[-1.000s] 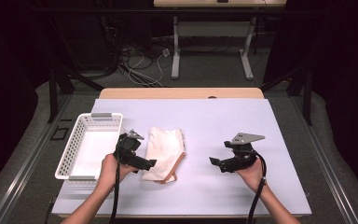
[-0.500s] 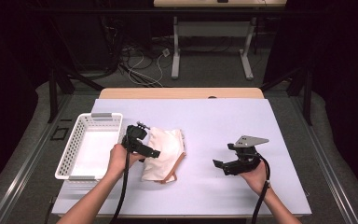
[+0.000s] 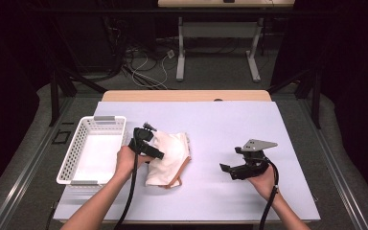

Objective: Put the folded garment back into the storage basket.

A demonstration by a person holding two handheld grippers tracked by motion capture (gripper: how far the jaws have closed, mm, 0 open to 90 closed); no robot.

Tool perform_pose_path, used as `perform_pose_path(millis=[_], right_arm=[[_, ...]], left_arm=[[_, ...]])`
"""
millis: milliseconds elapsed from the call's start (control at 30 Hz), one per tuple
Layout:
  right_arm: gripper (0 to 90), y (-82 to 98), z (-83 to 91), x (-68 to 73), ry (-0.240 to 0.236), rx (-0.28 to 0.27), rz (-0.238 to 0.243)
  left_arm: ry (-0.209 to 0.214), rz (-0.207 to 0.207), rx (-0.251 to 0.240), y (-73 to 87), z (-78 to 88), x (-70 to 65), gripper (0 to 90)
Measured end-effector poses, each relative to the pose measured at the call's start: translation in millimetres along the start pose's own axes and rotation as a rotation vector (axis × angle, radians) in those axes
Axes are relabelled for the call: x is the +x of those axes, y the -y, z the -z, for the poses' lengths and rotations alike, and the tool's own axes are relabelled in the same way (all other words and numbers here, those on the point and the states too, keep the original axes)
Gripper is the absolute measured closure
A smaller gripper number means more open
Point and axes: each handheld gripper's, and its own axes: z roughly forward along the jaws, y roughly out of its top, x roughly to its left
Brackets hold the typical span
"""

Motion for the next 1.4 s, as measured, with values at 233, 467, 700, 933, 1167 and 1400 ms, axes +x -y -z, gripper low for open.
perform_pose_path(millis=[233,467,700,933,1167,1400], right_arm=[[9.8,0.2,0.5,-0.1,0.002,0.004,0.000],[10.0,1.1,-1.2,0.8,0.004,0.003,-0.009],[10.3,1.0,-1.6,0.3,0.009,0.010,-0.005],[10.3,1.4,-1.5,0.6,0.011,0.016,0.000],[10.5,3.0,0.1,-1.3,0.021,0.015,0.005],[10.2,4.7,-0.1,-2.9,0.029,0.014,0.007]], left_arm=[[-0.009,0.001,0.028,2.5,-5.2,1.3,37.5],[-0.039,-0.007,0.015,7.1,-8.9,-2.7,46.1],[-0.045,-0.033,-0.010,10.6,-8.4,-4.3,61.0],[0.003,-0.053,-0.016,11.8,-9.1,-7.2,79.2],[0.006,-0.082,-0.037,13.6,-8.8,-7.8,84.2],[0.017,-0.085,-0.049,14.3,-6.8,-6.7,84.5]])
